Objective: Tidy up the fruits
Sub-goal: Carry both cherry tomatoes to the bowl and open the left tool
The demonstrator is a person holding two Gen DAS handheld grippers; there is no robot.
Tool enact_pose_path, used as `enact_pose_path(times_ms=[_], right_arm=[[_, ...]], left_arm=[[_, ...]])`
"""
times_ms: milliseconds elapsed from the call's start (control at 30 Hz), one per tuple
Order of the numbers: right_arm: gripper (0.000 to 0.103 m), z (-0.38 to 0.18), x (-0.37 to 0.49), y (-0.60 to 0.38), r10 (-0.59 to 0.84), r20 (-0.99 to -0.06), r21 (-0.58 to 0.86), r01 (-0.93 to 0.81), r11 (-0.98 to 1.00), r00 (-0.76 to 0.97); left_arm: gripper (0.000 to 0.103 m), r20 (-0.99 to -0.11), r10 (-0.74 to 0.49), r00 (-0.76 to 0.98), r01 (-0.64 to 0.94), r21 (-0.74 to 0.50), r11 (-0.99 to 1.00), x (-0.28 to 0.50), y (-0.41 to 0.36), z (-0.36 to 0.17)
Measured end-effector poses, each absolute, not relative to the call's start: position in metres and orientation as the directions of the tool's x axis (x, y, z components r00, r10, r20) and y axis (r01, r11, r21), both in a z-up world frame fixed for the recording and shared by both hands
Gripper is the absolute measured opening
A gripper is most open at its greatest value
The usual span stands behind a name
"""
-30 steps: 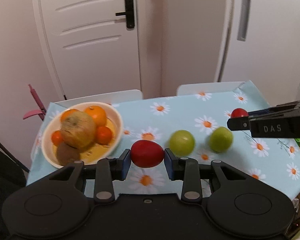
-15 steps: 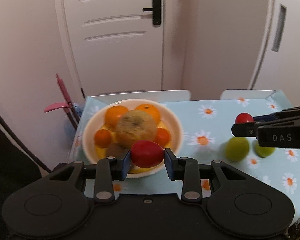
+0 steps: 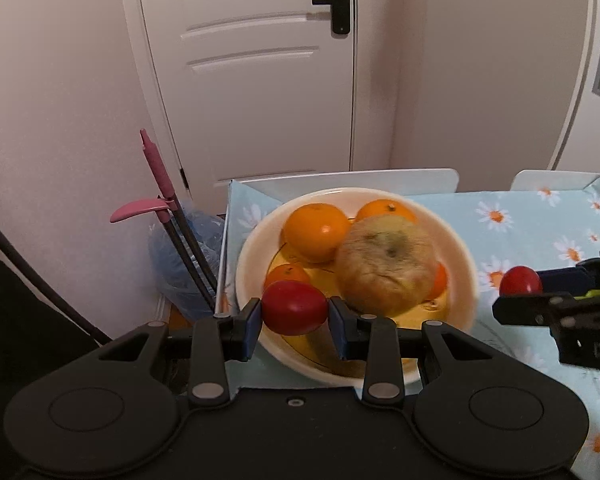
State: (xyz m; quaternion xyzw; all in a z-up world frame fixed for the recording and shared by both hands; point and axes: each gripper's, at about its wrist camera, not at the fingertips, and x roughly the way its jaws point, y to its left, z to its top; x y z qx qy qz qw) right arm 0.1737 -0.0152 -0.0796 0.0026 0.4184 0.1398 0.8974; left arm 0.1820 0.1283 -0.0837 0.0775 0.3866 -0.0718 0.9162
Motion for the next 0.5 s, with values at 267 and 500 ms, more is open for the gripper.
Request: enact_pose_path(times_ms=[267, 500], right_arm=[[0.047, -0.088, 0.178, -0.002, 0.239, -0.751, 0.114, -0.236, 0.965, 0.616], [0.047, -0.089, 0.177, -0.010, 0.224, -0.746, 0.100, -0.228, 0.969, 0.627]], left_arm=[[0.049, -0.735, -0.096, 0.671, 0.234, 0.088, 0.968, 0.197, 0.137, -0.098], [0.098, -0.693, -0.100, 0.714, 0.251, 0.120, 0.961, 0.183, 0.134, -0.088]])
